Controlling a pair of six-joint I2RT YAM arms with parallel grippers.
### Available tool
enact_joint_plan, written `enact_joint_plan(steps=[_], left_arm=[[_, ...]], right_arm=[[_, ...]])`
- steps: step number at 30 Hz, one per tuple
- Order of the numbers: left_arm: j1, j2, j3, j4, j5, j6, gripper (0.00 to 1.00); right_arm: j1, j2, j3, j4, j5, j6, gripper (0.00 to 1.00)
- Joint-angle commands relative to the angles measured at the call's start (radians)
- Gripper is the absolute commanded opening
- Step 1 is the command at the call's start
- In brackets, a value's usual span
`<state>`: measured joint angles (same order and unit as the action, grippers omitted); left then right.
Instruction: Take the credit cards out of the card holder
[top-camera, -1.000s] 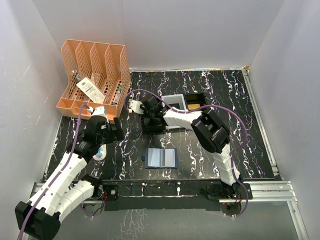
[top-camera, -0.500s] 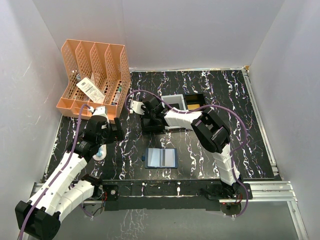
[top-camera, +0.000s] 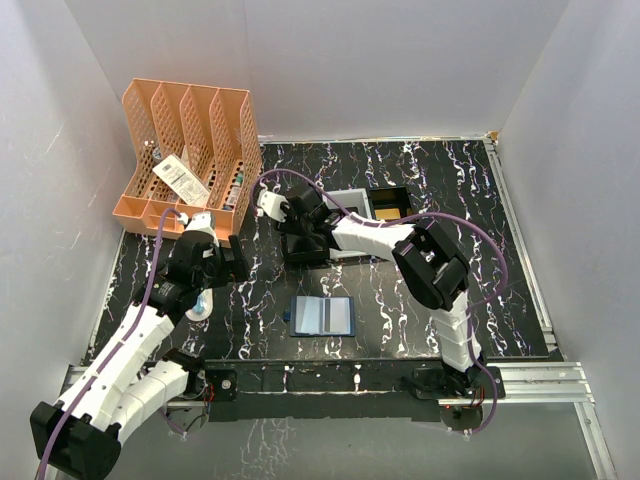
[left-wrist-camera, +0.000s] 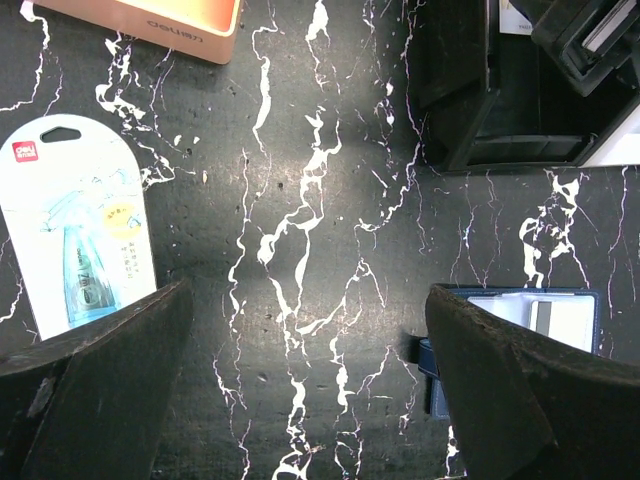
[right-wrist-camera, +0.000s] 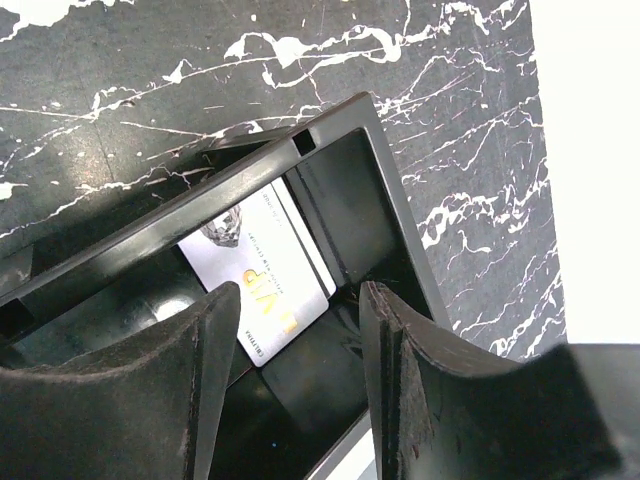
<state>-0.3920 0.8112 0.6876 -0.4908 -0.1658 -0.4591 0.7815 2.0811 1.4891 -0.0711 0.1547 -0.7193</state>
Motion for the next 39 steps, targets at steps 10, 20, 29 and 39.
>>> enact_joint_plan(steps=[10, 20, 29, 39], left_arm=[[0.002, -0.072, -0.018, 0.057, 0.073, 0.011, 0.99], [0.002, -0.051, -0.062, 0.196, 0.424, -0.014, 0.97], [0.001, 0.115, -0.056, 0.364, 0.700, -0.163, 0.83], [-0.243, 0.366, 0.035, 0.373, 0.623, -0.206, 0.64]], right_arm=[[-0.011, -0.347, -0.173, 0.194, 0.086, 0.533, 0.55], [-0.032, -0.764, -0.506, 0.064, 0.215, 1.118, 0.59], [-0.032, -0.969, -0.705, -0.119, 0.047, 1.379, 0.49], [-0.032, -1.063, -0.956, -0.035, -0.193, 1.685, 0.43]])
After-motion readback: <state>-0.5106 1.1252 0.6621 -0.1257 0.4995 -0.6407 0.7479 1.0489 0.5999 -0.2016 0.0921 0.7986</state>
